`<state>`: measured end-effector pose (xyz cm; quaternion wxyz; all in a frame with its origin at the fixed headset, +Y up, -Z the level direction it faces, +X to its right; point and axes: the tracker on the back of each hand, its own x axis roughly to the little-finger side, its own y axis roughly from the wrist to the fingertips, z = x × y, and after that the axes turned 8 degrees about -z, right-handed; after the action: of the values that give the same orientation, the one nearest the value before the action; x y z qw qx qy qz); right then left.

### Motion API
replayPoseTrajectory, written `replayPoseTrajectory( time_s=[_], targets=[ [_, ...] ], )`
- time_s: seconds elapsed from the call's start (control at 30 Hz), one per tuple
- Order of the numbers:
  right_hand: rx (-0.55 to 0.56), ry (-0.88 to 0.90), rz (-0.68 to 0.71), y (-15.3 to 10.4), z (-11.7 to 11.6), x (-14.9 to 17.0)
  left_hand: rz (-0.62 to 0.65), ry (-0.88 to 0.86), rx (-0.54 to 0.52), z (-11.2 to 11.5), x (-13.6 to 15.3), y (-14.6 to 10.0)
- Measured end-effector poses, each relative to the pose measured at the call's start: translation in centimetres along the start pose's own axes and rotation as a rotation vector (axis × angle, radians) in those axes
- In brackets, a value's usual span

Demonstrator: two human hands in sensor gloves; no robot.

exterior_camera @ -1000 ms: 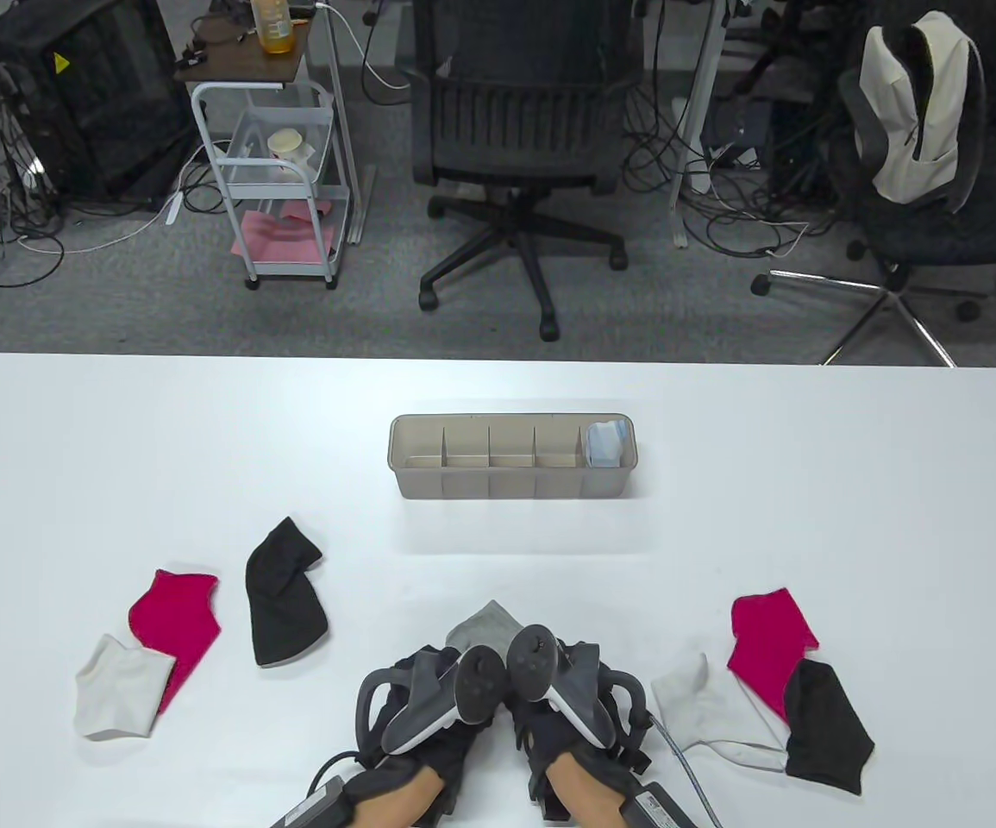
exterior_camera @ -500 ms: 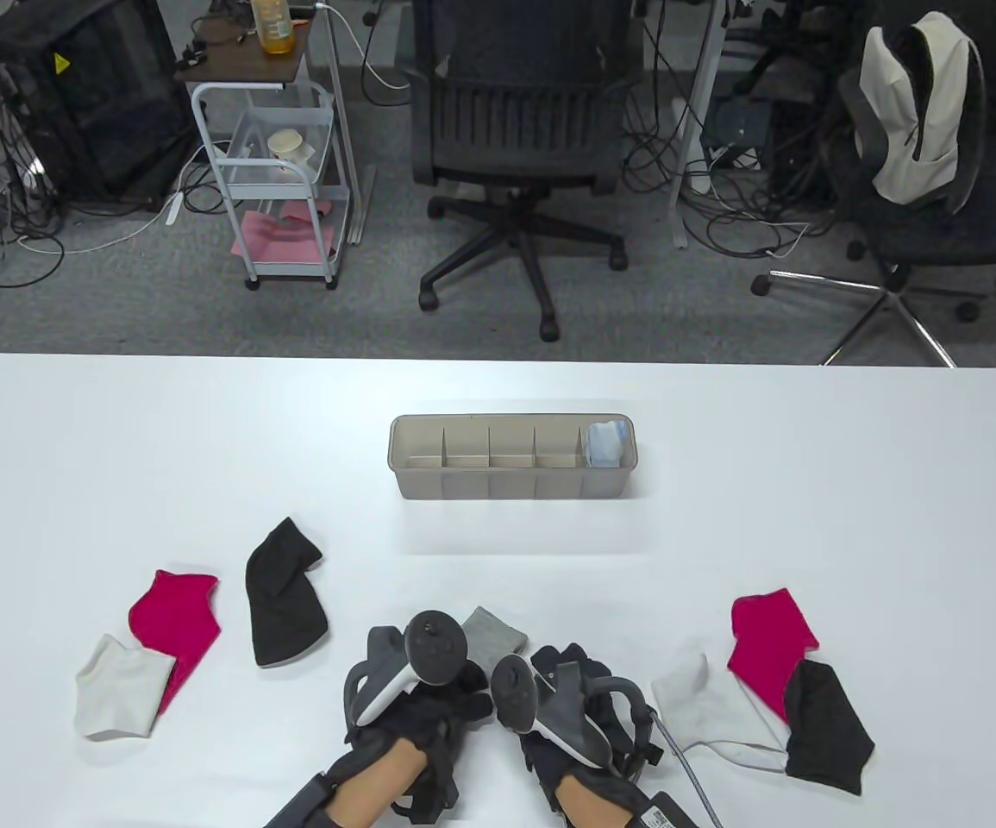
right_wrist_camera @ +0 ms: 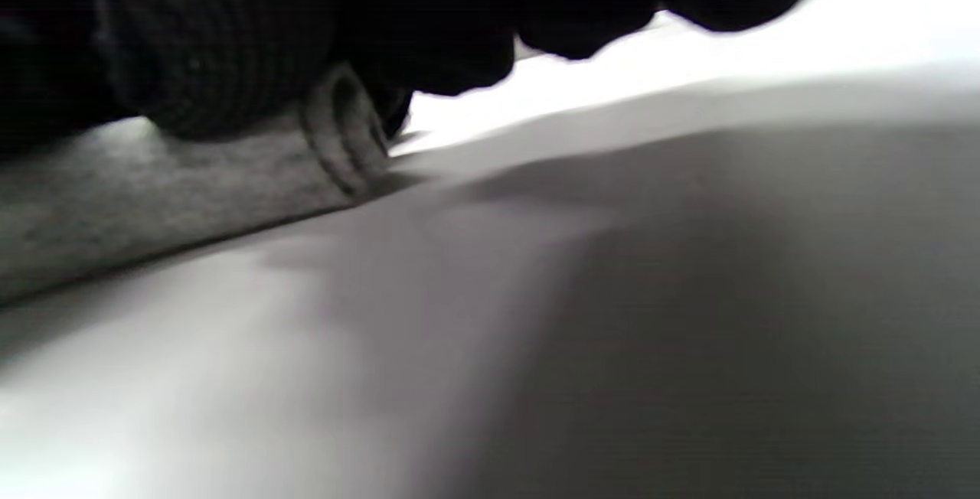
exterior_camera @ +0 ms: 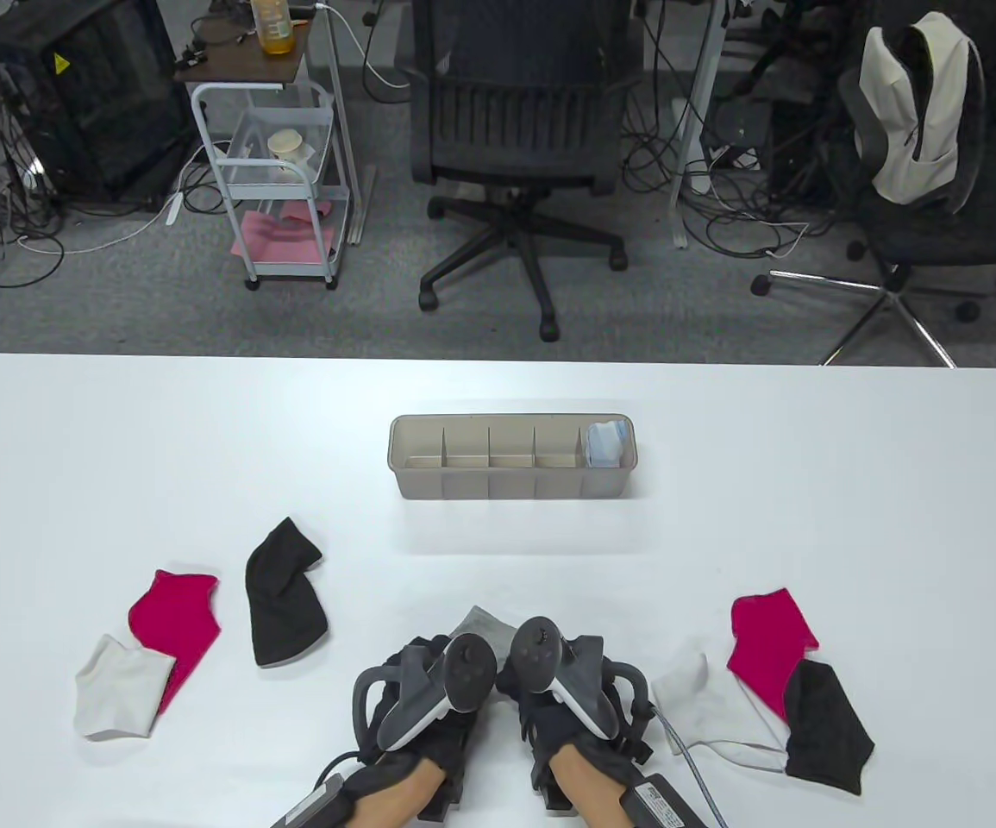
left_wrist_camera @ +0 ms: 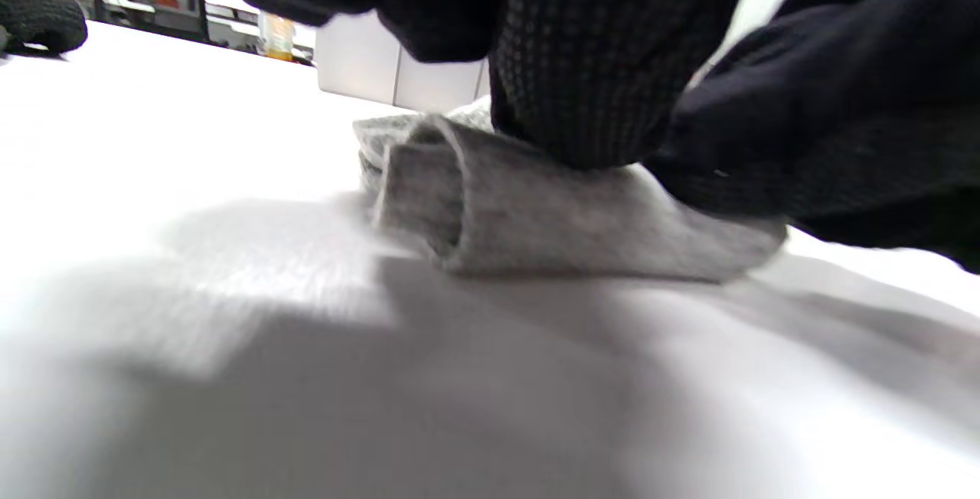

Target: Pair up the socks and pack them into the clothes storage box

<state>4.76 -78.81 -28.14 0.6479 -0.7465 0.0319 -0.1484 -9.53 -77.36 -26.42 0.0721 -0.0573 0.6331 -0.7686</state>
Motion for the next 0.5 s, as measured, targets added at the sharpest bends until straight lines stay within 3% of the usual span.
replayPoseTrajectory(
  time_s=[0.07, 0.27, 0.5],
  targets=[
    [0.012, 0.018, -0.005, 0.1, -0.1, 0.2, 0.009, -0.003, 0.053, 0.5, 0.1, -0.1],
    [0.007, 0.021, -0.005, -0.3, 0.0, 0.2, 0.017, -0.009, 0.030, 1.0, 0.6, 0.7],
    [-0.135, 0.068, -0.053, -0.5, 0.2, 1.5, -0.002, -0.146, 0.197, 0.6, 1.8, 1.3]
  ],
)
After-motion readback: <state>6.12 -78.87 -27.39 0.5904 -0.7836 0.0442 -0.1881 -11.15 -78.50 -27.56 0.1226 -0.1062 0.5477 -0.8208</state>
